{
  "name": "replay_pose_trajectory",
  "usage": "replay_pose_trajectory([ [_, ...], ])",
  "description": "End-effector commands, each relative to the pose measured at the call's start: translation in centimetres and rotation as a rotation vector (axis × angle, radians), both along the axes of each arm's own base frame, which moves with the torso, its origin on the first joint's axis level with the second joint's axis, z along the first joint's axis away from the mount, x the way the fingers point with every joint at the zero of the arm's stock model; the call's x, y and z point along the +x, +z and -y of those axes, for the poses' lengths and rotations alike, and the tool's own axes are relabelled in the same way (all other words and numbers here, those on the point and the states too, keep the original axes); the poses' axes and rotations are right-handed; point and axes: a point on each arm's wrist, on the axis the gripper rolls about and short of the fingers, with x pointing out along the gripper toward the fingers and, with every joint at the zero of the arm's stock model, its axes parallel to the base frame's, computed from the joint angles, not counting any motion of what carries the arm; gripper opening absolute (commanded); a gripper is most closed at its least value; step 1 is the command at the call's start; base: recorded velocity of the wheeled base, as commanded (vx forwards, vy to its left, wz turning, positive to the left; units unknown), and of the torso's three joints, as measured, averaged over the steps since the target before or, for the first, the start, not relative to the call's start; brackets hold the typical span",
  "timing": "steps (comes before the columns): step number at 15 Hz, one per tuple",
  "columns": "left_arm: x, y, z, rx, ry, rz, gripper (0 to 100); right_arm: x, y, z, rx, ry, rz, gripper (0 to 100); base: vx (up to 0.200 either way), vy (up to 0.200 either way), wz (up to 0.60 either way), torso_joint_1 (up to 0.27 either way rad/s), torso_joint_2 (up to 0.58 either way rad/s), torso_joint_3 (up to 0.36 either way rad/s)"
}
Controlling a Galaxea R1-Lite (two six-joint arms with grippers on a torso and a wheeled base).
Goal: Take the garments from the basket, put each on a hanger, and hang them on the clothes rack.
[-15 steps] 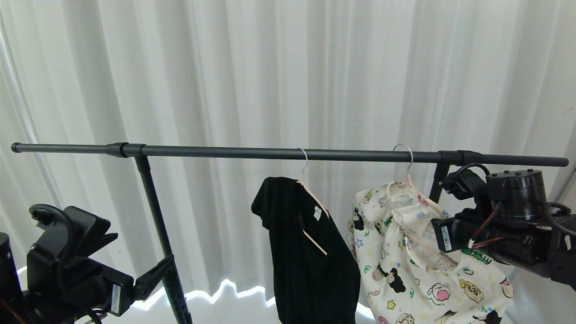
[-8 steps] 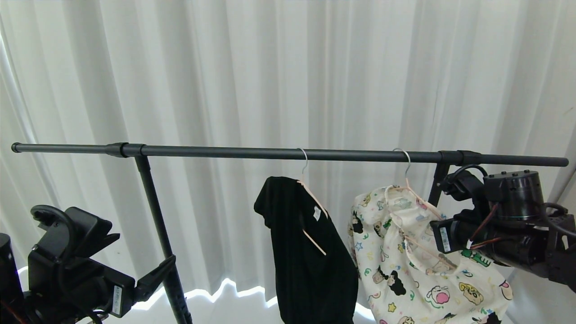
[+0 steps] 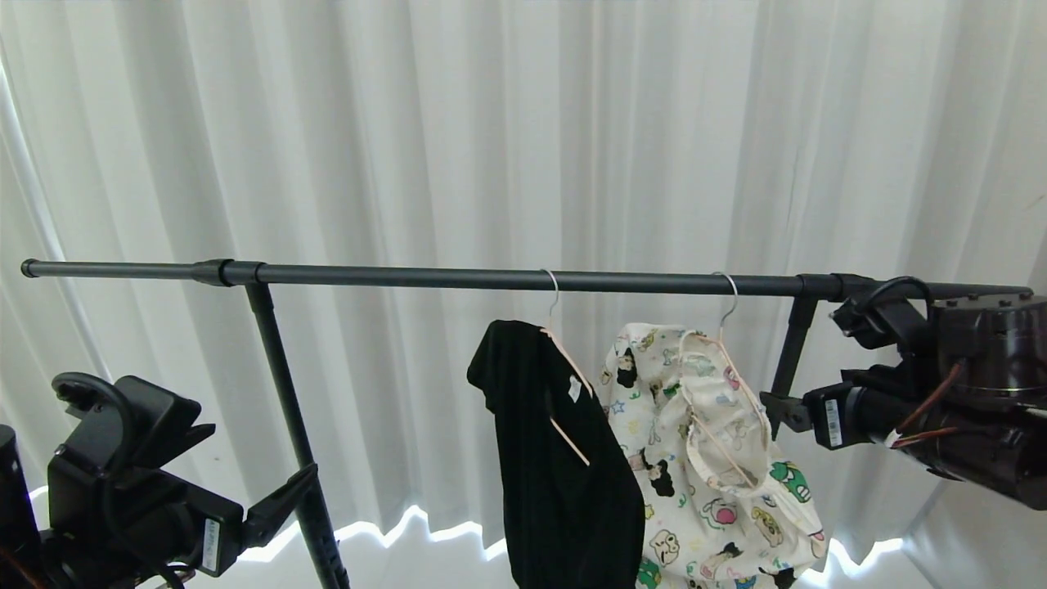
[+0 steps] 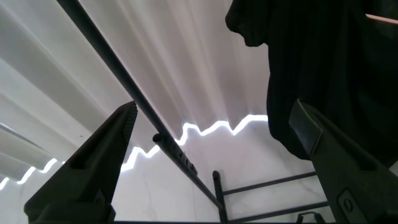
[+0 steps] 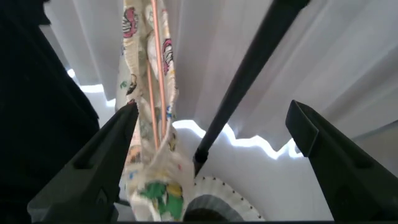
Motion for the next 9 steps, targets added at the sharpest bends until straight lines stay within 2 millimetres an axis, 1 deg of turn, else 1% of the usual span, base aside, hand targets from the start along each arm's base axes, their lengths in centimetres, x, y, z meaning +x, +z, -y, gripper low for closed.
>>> replay_pose_trajectory([
  [1,0.0,0.0,-0.1,0.001,0.006,0.001,100,-2.9,2.6,1.4,0.045,0.002,0.101,100,0.0,0.0,0.0,0.0,0.0,0.0],
  [3,0.0,0.0,-0.1,0.002,0.009,0.001,100,-4.8,3.3,2.5,0.041,-0.01,0.103,100,0.0,0.0,0.0,0.0,0.0,0.0],
  [6,0.0,0.1,-0.1,0.009,0.035,0.009,100,-7.0,3.2,3.9,-0.037,-0.106,0.033,100,-0.2,0.0,0.0,0.007,0.0,-0.001],
  [7,-0.1,0.1,-0.2,0.01,0.035,0.012,100,-7.4,3.0,4.2,-0.059,-0.133,0.016,100,-0.2,0.0,0.0,0.012,0.01,-0.002],
  [9,-0.6,0.1,-0.2,0.008,0.035,0.019,100,-8.7,2.4,5.2,-0.158,-0.223,-0.059,100,-0.2,0.0,0.0,-0.015,0.0,0.007],
])
